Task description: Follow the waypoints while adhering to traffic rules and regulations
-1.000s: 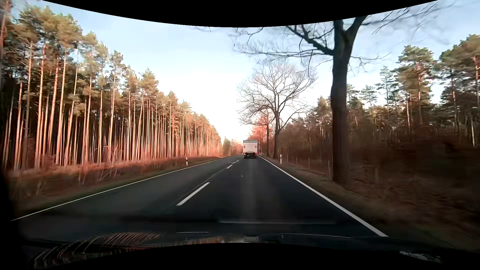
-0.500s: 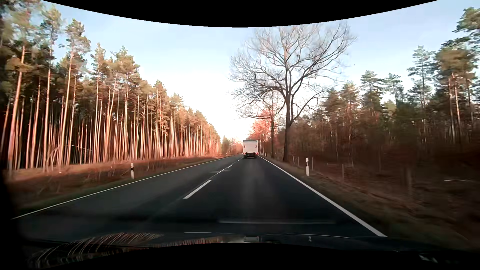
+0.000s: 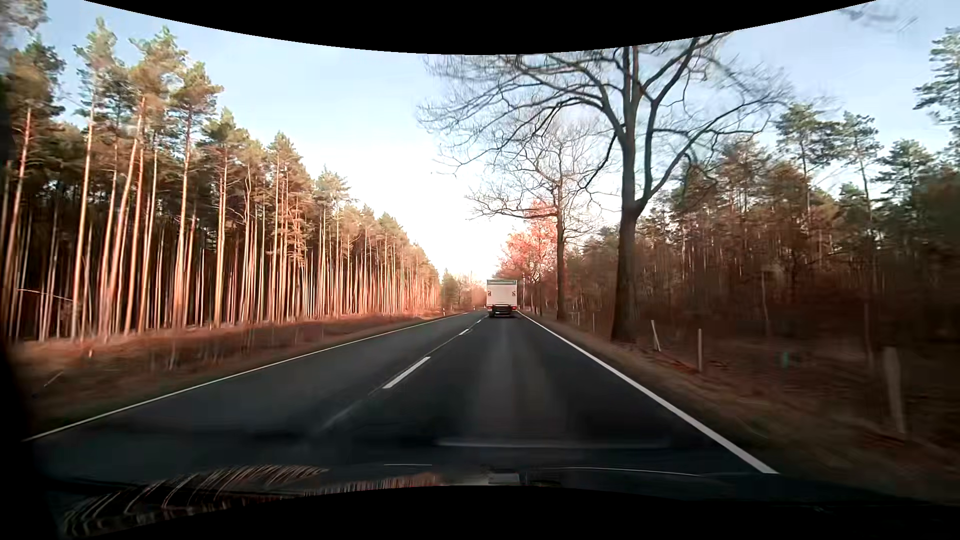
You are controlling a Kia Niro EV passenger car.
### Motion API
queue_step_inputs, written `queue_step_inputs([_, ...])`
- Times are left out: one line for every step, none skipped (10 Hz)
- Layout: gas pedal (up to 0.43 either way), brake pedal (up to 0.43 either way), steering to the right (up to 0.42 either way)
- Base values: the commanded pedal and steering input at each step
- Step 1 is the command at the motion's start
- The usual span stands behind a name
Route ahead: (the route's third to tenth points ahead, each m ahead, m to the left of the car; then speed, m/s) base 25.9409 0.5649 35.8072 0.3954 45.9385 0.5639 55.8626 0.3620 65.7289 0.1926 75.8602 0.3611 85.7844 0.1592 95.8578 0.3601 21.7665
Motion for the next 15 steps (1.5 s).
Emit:
queue_step_inputs([0.0,0.079,-0.002])
queue_step_inputs([0.0,0.073,-0.002])
queue_step_inputs([0.0,0.043,-0.002])
queue_step_inputs([0.0,0.0,-0.002])
queue_step_inputs([0.0,0.0,-0.002])
queue_step_inputs([0.0,0.0,-0.002])
queue_step_inputs([0.0,0.0,-0.001])
queue_step_inputs([0.0,0.0,-0.001])
queue_step_inputs([0.047,0.0,-0.001])
queue_step_inputs([0.067,0.0,-0.001])
queue_step_inputs([0.067,0.0,-0.001])
queue_step_inputs([0.079,0.0,-0.001])
queue_step_inputs([0.079,0.0,0.0])
queue_step_inputs([0.087,0.0,0.002])
queue_step_inputs([0.118,0.0,0.002])
